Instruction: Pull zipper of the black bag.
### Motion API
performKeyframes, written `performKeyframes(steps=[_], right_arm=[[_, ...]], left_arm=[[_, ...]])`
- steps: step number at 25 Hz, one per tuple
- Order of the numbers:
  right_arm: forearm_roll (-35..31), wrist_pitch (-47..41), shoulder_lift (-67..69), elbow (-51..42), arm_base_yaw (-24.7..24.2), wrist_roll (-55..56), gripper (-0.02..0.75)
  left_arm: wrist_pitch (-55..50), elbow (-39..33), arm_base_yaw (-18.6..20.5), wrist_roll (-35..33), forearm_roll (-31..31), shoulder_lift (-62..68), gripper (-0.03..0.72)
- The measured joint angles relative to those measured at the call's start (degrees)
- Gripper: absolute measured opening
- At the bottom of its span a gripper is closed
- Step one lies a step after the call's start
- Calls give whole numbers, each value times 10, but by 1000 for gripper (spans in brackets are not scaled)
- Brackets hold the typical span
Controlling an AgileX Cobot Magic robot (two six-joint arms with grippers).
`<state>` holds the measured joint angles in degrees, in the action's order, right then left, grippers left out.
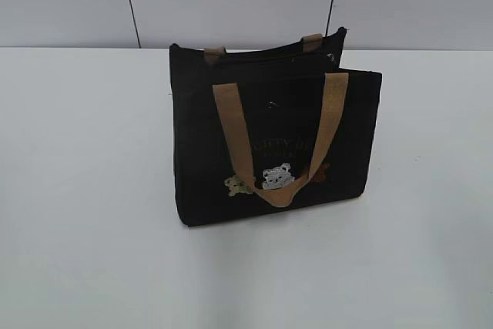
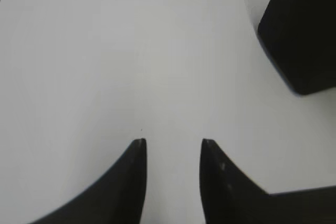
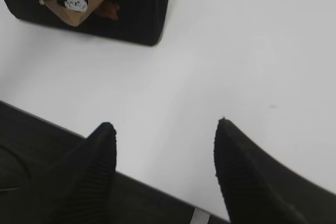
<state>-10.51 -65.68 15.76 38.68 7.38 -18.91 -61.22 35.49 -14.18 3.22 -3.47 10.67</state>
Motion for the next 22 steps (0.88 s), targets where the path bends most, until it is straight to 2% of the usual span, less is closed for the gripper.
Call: performKeyframes(steps=[6, 13, 22], right_arm=[[0, 33, -105, -40, 0, -26, 451], [-43, 69, -162, -102, 0, -31, 449], [-38, 30, -162, -117, 0, -20, 358]], left_arm=[[12, -25, 1, -2, 0, -97, 257], [5, -47, 9, -4, 2, -110, 257], [5, -47, 9, -5, 2, -110, 257]])
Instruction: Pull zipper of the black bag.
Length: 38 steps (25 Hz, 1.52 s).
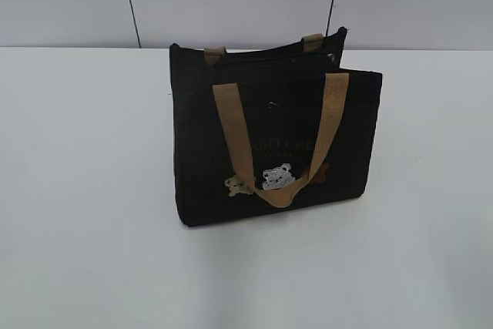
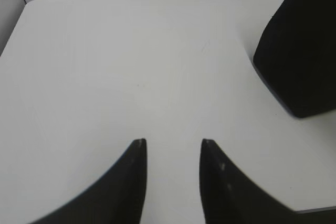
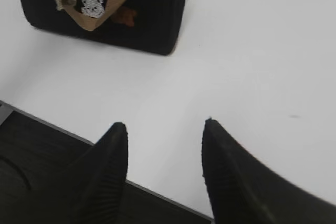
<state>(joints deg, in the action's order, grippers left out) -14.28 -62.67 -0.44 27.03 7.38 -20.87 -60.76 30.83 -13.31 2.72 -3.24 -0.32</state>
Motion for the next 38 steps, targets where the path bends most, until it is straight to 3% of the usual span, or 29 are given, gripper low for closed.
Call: performKeyframes(steps=[7, 14, 17, 22, 38], right_arm=[[86, 0, 0, -1, 0, 117, 344], [89, 0, 0, -2, 2, 124, 344], [85, 0, 0, -2, -13, 124, 344], [83, 0, 0, -2, -87, 125, 344], [82, 1, 0, -2, -115, 127, 344]], left_arm=[[0, 0, 0, 0, 0, 0, 248], [0, 0, 1, 0, 0, 0, 246], [0, 0, 30, 0, 0, 0, 246], [0, 0, 91, 0, 0, 0, 244], [0, 0, 95, 0, 0, 0, 241]])
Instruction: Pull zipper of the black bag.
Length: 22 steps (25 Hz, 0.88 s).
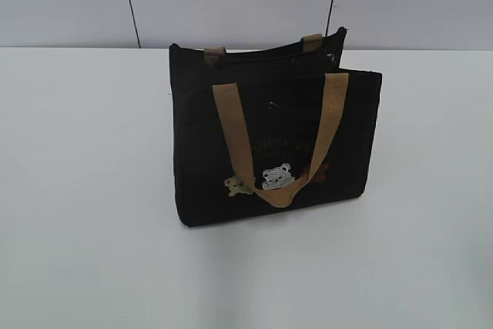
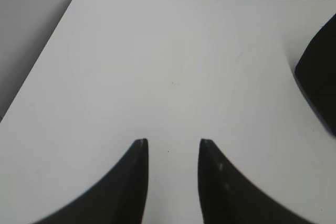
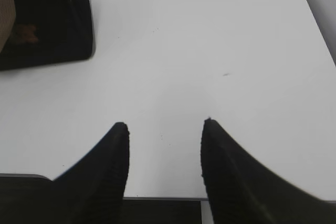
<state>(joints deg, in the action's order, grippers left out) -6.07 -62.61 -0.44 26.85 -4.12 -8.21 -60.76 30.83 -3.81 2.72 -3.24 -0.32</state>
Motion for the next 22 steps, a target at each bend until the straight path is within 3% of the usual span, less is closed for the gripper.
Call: performKeyframes(steps=[22], right_arm=[[0, 0, 0, 0, 0, 0, 344]], left_arm=[[0, 0, 0, 0, -3, 0, 241]])
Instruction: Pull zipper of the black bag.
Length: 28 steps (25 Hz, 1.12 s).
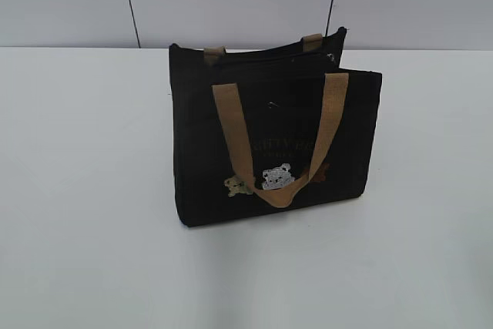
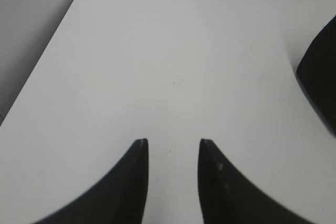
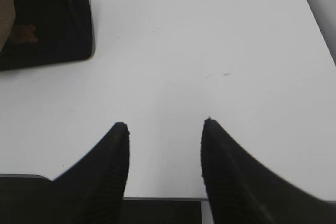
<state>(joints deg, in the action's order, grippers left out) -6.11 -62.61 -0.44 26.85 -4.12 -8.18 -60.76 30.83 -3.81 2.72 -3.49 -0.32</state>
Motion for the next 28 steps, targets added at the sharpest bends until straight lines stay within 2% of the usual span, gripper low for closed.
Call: performKeyframes(steps=[3, 6, 9, 11, 14, 16, 17, 21, 22, 25, 28], right_arm=[[0, 0, 0, 0, 0, 0, 344], [0, 0, 0, 0, 0, 0, 344], [0, 0, 0, 0, 0, 0, 344], [0, 0, 0, 0, 0, 0, 344], [1, 0, 0, 0, 0, 0, 344], [1, 0, 0, 0, 0, 0, 356], [1, 0, 0, 0, 0, 0, 385], [1, 0, 0, 0, 0, -9, 594], [1, 0, 0, 0, 0, -11, 615], [1, 0, 0, 0, 0, -14, 629], [1, 0, 0, 0, 0, -16, 610]], left_arm=[[0, 0, 0, 0, 0, 0, 253], [0, 0, 0, 0, 0, 0, 304], [0, 0, 0, 0, -1, 0, 442], [0, 0, 0, 0, -1, 0, 568], [0, 0, 0, 0, -1, 0, 645], [0, 0, 0, 0, -1, 0, 654], [0, 0, 0, 0, -1, 0, 654], [0, 0, 0, 0, -1, 0, 654], [0, 0, 0, 0, -1, 0, 652], [0, 0, 0, 0, -1, 0, 636], [0, 0, 0, 0, -1, 0, 593]])
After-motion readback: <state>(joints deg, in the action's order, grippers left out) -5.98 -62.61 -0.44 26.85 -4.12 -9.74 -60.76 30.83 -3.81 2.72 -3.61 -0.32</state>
